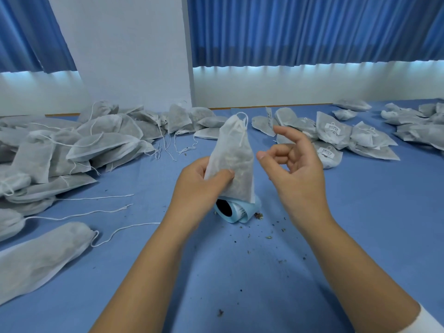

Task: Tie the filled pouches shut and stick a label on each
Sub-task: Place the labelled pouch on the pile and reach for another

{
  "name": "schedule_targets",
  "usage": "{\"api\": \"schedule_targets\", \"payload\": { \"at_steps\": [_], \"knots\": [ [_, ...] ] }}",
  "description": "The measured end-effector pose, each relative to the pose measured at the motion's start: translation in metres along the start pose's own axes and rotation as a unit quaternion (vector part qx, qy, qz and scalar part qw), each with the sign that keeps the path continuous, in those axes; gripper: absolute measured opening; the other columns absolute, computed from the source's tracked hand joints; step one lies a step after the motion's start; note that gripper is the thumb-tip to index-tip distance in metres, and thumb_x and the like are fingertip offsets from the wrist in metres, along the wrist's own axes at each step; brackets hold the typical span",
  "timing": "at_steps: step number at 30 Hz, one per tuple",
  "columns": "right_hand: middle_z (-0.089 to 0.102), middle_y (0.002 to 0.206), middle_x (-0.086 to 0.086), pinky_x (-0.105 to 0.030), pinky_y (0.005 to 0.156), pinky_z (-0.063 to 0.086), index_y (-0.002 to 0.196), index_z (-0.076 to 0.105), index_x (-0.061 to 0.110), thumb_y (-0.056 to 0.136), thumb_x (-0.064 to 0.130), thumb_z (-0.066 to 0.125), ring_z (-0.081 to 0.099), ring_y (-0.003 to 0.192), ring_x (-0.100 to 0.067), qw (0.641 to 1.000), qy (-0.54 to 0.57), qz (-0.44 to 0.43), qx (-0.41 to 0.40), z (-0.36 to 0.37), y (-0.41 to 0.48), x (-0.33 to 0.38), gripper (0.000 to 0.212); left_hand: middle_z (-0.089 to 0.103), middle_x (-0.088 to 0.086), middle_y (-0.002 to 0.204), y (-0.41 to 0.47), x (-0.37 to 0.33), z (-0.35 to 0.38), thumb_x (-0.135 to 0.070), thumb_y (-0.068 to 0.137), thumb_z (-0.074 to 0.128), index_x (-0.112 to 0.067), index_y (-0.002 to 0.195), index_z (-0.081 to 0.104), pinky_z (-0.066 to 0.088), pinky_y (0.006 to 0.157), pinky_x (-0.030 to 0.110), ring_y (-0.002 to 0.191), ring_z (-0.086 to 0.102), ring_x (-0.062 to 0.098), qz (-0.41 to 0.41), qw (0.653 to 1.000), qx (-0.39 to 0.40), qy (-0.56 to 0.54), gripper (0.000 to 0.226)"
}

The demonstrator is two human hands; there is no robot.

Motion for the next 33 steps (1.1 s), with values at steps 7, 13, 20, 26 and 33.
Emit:
{"api": "schedule_targets", "payload": {
  "at_steps": [7,13,20,26,33],
  "knots": [
    [0.073,0.096,0.004,-0.036,0.083,0.058,0.131,0.046,0.031,0.083,0.008,0.074,0.069,0.092,-0.008,0.999,-0.022,0.039,0.002,0.008,-0.007,-0.014,0.060,0.067,-0.023,0.072,-0.007,-0.008,0.016,-0.013,0.085,0.064,-0.039,0.082,0.068,0.041,0.055,0.009,0.062,0.056,-0.004,0.079,0.987,0.035,0.133,0.026],
    [0.061,0.078,0.004,-0.051,0.079,0.056,0.125,0.047,0.029,0.082,0.014,0.075,0.064,0.073,-0.010,0.995,-0.042,0.038,-0.087,-0.013,-0.005,-0.016,0.053,0.065,-0.027,0.078,-0.013,-0.016,0.021,-0.011,0.085,0.062,-0.049,0.090,0.063,0.040,0.057,0.007,0.066,0.056,-0.005,0.118,0.979,0.044,0.160,0.038],
    [0.066,0.086,-0.001,-0.024,0.058,0.056,0.127,0.046,0.024,0.086,0.005,0.068,0.065,0.074,-0.005,0.993,-0.006,0.040,-0.111,-0.021,-0.004,-0.018,0.050,0.066,-0.021,0.081,-0.013,-0.015,0.022,-0.011,0.086,0.061,-0.046,0.089,0.064,0.040,0.057,0.009,0.066,0.055,-0.001,0.122,0.976,0.051,0.173,0.035],
    [0.071,0.081,0.006,-0.046,0.079,0.057,0.129,0.045,0.028,0.085,0.010,0.071,0.066,0.078,-0.008,0.996,-0.054,0.051,-0.047,-0.005,-0.006,-0.015,0.055,0.069,-0.008,0.079,-0.001,0.003,0.003,-0.015,0.087,0.065,-0.024,0.091,0.069,0.046,0.063,0.016,0.072,0.062,0.006,0.036,0.994,-0.020,0.102,0.011],
    [0.074,0.082,0.000,-0.040,0.085,0.056,0.131,0.044,0.027,0.083,0.009,0.073,0.067,0.074,-0.013,0.996,-0.033,0.086,0.014,0.019,-0.013,-0.025,0.059,0.076,-0.002,0.091,0.003,0.012,0.003,-0.034,0.069,0.069,-0.022,0.099,0.071,0.058,0.084,0.041,0.088,0.072,0.016,-0.026,1.000,-0.012,-0.004,0.032]
  ]
}}
Point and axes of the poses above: each hand's wrist, its own y-axis towards the middle knuckle, its own z-axis out of the palm, x = y × z, the point moved 10 cm from there along y, towards the middle knuckle
